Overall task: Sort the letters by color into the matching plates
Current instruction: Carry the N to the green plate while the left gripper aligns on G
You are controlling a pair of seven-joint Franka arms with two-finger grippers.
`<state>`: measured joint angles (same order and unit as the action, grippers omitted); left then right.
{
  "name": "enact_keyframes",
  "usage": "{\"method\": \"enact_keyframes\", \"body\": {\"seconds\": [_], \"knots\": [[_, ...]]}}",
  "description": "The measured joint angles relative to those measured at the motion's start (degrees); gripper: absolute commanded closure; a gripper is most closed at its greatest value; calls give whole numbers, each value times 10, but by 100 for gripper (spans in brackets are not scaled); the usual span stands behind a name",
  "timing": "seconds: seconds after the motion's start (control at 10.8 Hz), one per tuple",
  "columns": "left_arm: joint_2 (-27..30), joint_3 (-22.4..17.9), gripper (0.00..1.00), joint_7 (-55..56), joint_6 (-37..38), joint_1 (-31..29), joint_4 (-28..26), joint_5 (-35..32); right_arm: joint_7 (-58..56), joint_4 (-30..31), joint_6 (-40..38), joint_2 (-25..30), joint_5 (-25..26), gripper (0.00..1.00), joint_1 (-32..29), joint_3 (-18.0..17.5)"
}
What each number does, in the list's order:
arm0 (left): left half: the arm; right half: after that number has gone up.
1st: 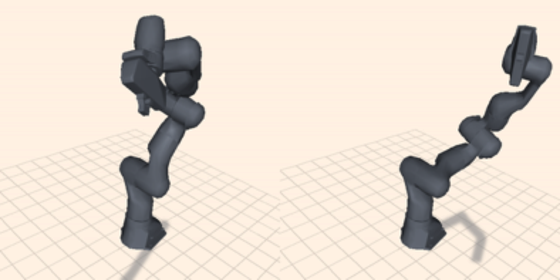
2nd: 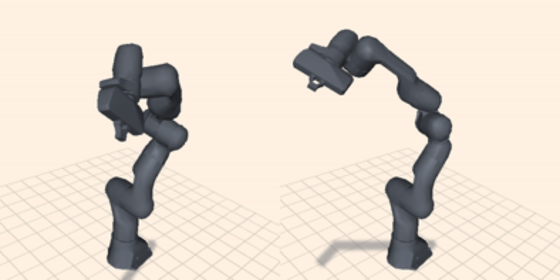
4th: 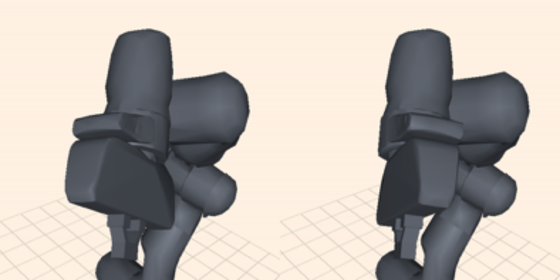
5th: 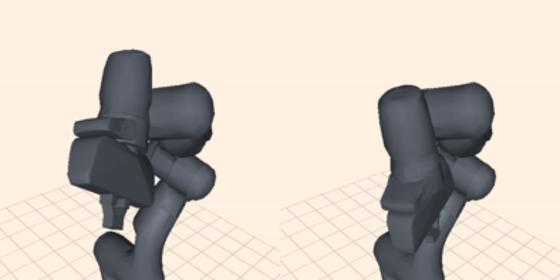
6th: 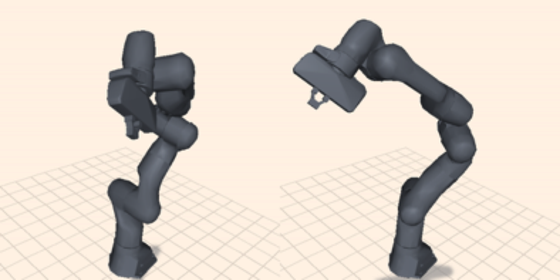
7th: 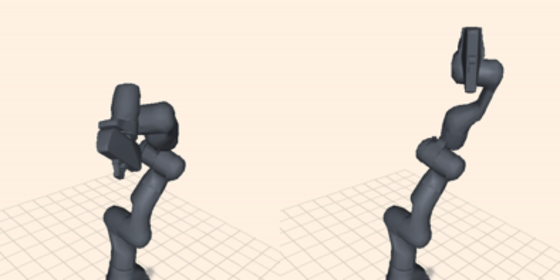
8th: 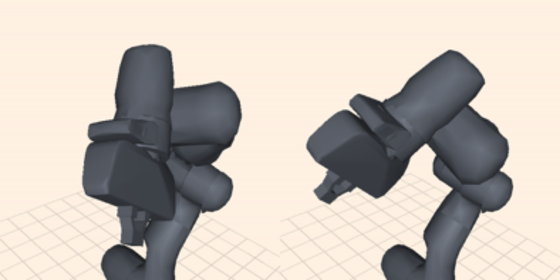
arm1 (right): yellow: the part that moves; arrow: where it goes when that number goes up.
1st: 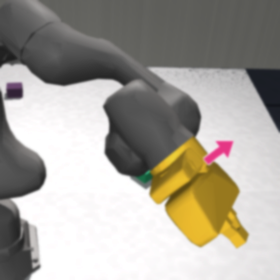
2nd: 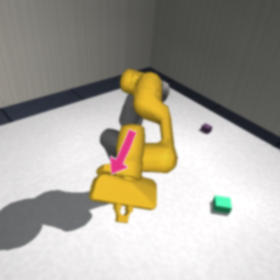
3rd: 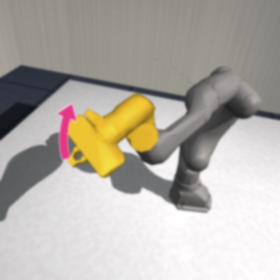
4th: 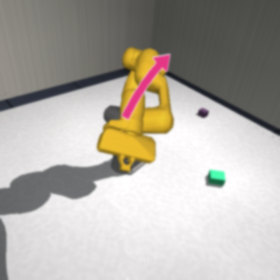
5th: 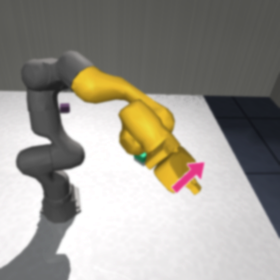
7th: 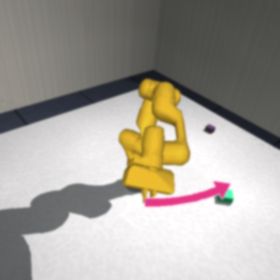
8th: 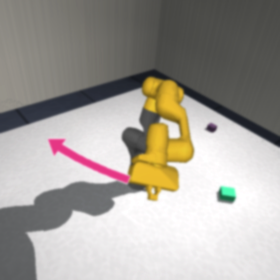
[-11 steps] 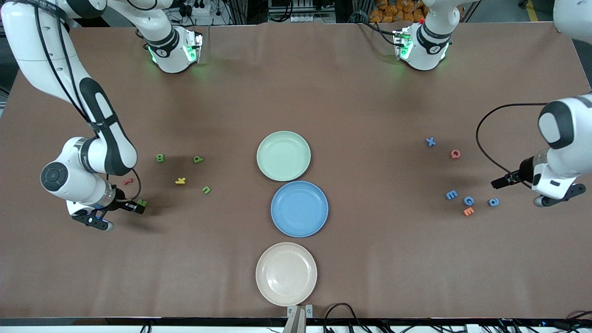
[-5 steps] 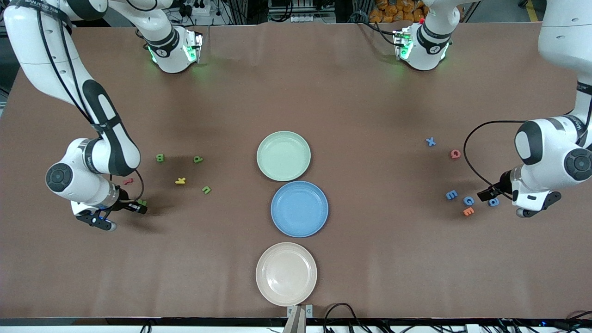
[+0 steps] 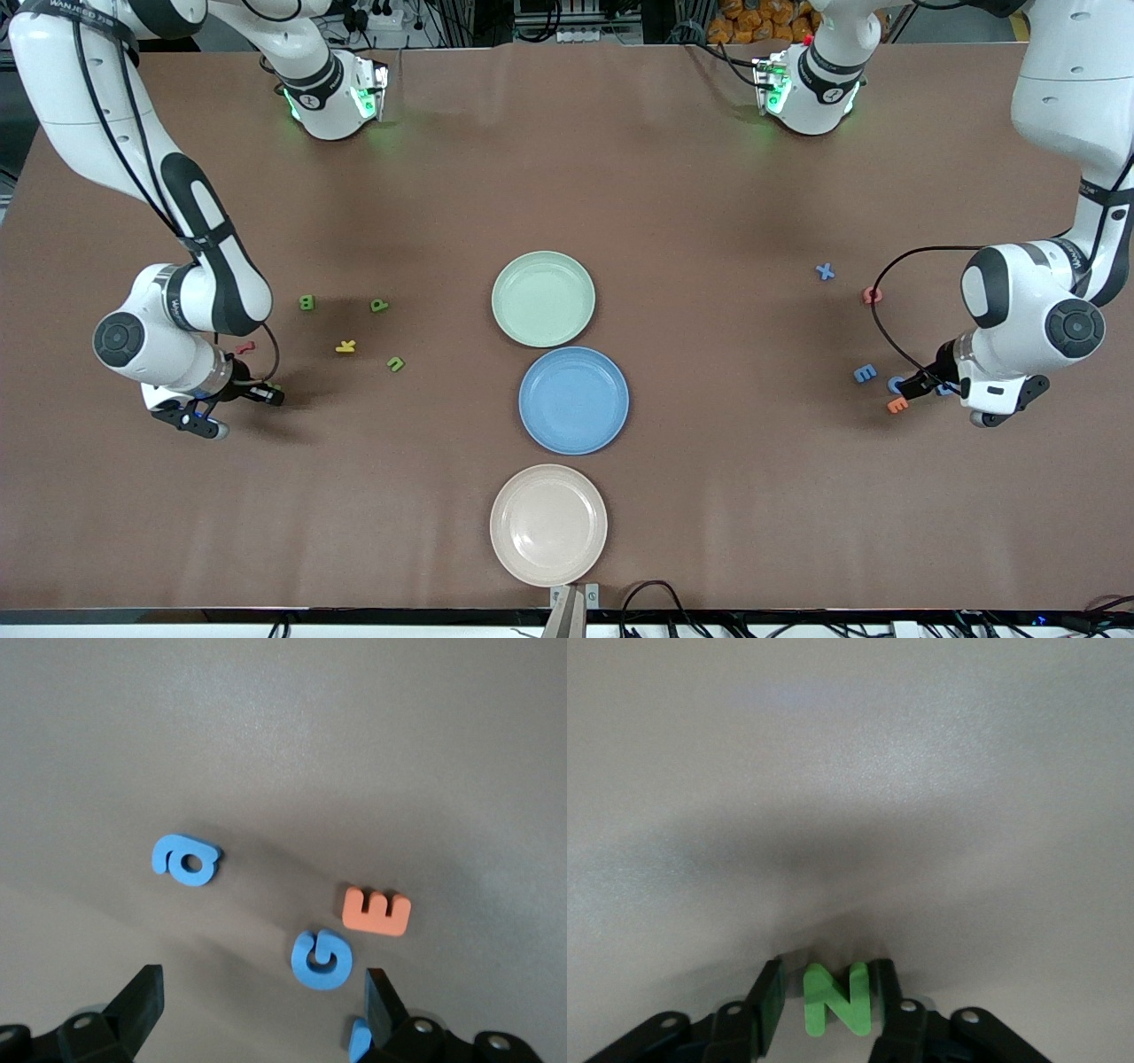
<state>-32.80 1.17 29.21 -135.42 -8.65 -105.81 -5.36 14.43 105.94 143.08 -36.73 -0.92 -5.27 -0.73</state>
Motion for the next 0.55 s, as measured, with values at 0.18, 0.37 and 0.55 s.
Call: {"method": "enact_keyframes", "body": {"seconds": [0.18,0.37,0.55], "knots": [[-14,0,0,16,-6,1,12,0,0,0,0,0,1,100,0,-2],[-27,1,0,26,-15,5,20,0,-2,0,0,1,2,100,0,-3],[-39,1,0,37,-31,7,22,0,-2,0,-1,1,2,100,1,-16]]}}
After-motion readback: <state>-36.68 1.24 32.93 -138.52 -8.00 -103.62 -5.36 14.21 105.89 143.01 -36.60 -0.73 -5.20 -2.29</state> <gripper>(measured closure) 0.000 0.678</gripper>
